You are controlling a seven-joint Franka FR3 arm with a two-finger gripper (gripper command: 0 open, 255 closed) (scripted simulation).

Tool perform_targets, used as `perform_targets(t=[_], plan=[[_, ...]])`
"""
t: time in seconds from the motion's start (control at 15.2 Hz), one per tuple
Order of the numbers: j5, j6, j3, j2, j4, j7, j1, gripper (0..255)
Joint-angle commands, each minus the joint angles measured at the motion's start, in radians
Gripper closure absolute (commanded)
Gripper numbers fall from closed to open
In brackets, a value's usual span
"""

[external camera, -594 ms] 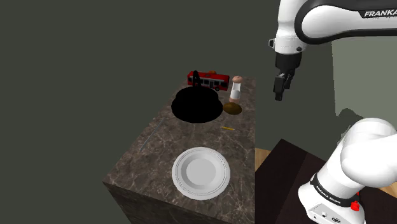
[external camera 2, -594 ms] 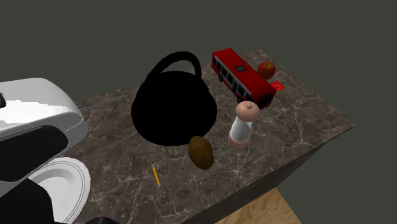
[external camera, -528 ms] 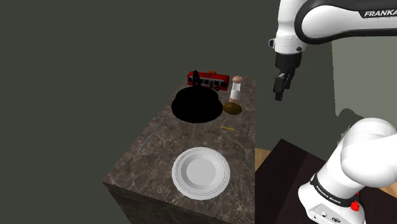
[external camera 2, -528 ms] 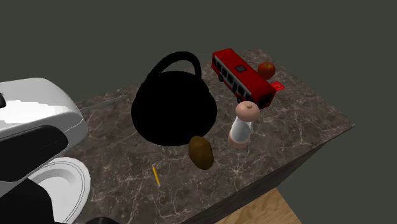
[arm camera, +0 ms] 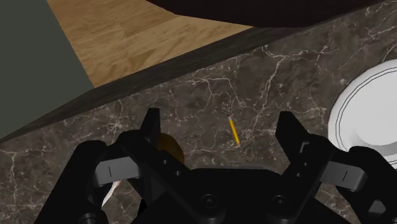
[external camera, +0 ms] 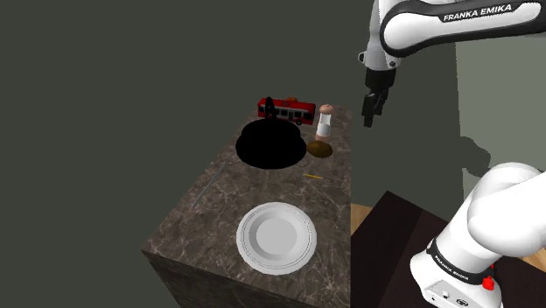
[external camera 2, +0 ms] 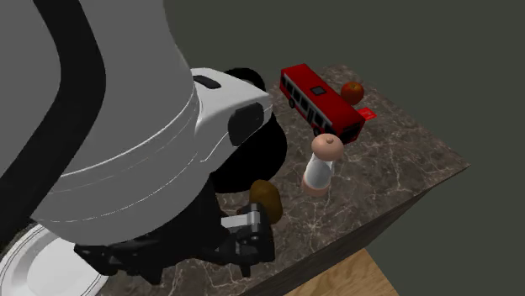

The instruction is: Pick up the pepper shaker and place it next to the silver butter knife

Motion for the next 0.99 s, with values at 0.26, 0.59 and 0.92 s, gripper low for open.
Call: perform_targets(t=[0.26,0.59,0.92], plan=[[0.034,0.105,-0.107,0.207,0.13,-0.132,-0.007,0],[0.111,0.156,-0.181,0.398,0.277,-0.257,-0.013,0],[0.227,0.165,-0.231,0.605,0.462,-0.387,-0.039,0]])
